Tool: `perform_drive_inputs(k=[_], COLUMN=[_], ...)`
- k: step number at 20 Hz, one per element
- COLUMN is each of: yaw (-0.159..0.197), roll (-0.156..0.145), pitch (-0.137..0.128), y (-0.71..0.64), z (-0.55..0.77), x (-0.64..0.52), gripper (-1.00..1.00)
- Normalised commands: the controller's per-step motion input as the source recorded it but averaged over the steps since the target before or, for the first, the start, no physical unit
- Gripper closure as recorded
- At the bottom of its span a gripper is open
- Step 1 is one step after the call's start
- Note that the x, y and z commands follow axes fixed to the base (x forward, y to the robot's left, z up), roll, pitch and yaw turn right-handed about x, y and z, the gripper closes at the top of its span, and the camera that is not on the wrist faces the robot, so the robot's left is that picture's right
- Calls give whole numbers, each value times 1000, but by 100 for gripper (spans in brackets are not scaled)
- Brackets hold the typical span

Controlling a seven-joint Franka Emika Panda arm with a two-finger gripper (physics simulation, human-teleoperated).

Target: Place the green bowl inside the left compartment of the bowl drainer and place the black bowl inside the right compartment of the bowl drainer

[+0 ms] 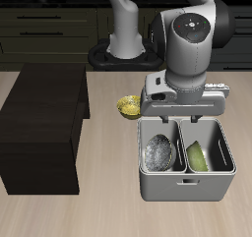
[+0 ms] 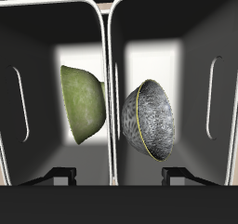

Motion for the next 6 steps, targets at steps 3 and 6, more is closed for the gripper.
perform_drive_inputs(k=[3,6], yaw=[8,26], roll=[-4,23], pitch=[0,-36], y=[12,27], z=[41,194], x=[-31,-93], gripper=[-100,-100])
